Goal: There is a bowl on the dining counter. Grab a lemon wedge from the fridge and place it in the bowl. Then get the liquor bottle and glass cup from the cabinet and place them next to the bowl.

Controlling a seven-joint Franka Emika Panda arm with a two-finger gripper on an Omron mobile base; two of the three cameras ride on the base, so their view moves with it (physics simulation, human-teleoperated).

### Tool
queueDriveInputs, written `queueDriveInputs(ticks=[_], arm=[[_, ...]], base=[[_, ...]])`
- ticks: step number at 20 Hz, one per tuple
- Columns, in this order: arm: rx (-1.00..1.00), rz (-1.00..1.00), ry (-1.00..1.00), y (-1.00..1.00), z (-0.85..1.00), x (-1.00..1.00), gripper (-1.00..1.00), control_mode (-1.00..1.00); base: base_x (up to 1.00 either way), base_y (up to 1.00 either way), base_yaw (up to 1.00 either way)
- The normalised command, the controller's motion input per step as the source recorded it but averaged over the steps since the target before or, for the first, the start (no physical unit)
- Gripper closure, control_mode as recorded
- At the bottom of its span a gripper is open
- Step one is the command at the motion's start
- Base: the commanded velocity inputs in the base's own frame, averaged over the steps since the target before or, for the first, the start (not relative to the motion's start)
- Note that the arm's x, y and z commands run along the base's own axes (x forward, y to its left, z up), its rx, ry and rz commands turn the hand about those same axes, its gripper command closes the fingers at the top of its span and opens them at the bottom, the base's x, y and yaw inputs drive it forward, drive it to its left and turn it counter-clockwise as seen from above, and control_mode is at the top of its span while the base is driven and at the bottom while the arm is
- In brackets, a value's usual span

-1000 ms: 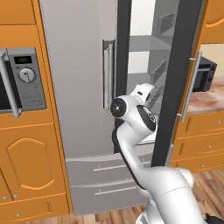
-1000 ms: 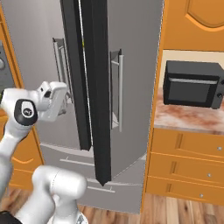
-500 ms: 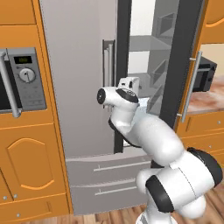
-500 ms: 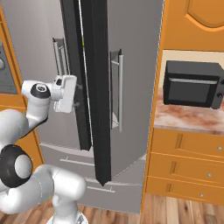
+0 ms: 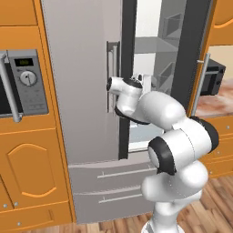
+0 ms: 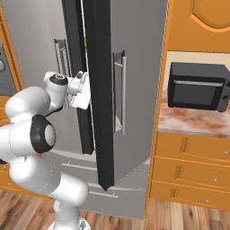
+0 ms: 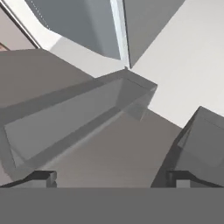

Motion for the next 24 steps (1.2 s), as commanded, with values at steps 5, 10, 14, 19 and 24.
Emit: queueDriveInputs(ticks=[5,10,14,19,24], arm=[[0.0,-0.07,0.03,-1.0,0.0,-0.43,-1.0,-1.0],[0.0,-0.1,0.01,-1.0,0.0,-0.67,-1.0,-1.0],[0.07,-0.09,0.0,-1.0,0.0,-0.35,-1.0,-1.0],[0.19,-0.03,-0.01,-1.0,0.0,-0.17,-1.0,-1.0],[0.33,0.03,-0.2,0.02,-0.04,-0.53,-1.0,-1.0]], base=[[0.0,0.0,0.0],[0.0,0.0,0.0],[0.0,0.0,0.0],[0.0,0.0,0.0],[0.0,0.0,0.0]])
